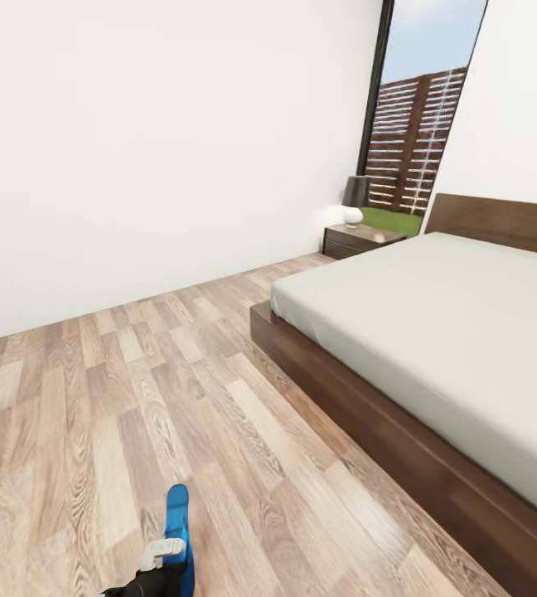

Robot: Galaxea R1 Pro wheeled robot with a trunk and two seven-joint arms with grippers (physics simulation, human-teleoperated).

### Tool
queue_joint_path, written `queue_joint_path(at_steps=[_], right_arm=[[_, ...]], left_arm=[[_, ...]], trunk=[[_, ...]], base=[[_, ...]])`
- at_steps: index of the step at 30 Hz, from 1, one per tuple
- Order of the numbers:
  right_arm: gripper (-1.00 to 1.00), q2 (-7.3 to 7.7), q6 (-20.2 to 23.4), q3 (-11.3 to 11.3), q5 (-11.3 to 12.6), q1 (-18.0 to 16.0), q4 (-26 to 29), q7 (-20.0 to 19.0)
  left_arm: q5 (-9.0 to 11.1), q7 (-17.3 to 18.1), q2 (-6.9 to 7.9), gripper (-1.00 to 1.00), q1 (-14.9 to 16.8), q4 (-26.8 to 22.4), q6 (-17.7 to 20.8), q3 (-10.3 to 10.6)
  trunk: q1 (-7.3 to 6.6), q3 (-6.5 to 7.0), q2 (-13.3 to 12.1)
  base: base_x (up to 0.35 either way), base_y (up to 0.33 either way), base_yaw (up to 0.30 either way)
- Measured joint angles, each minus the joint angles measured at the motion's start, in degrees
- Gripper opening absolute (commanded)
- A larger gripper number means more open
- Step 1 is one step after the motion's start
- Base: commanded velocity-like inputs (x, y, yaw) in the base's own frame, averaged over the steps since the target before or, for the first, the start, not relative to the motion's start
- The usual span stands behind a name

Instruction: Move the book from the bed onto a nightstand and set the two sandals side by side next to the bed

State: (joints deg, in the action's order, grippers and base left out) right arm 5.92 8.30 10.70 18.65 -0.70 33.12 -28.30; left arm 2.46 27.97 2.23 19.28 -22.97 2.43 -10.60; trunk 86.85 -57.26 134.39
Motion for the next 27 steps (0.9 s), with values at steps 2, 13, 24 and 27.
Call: queue_joint_path(at_steps=[2, 13, 24, 27], right_arm=[[1.00, -0.01, 0.00, 0.00, 0.00, 0.00, -0.01, -0.03], [1.00, 0.05, 0.26, 0.00, 0.00, 0.00, 0.04, -0.09], [1.00, -0.01, 0.11, -0.30, 0.00, 0.00, 0.03, -0.07], [1.00, -0.07, 0.09, -0.34, 0.00, 0.00, 0.01, -0.03]], left_arm=[[-0.01, 0.00, 0.00, -1.00, 0.00, 0.00, 0.00, 0.00], [-0.01, 0.00, 0.00, -1.00, 0.00, 0.00, 0.00, 0.00], [0.00, 0.00, 0.00, -1.00, 0.00, 0.00, 0.00, 0.00], [0.00, 0.00, 0.00, -1.00, 0.00, 0.00, 0.00, 0.00]], trunk=[[0.00, 0.00, 0.00], [0.00, 0.00, 0.00], [0.00, 0.00, 0.00], [0.00, 0.00, 0.00]], base=[[0.000, 0.000, 0.294], [0.000, 0.000, 0.294], [0.000, 0.000, 0.294], [0.000, 0.000, 0.294]])
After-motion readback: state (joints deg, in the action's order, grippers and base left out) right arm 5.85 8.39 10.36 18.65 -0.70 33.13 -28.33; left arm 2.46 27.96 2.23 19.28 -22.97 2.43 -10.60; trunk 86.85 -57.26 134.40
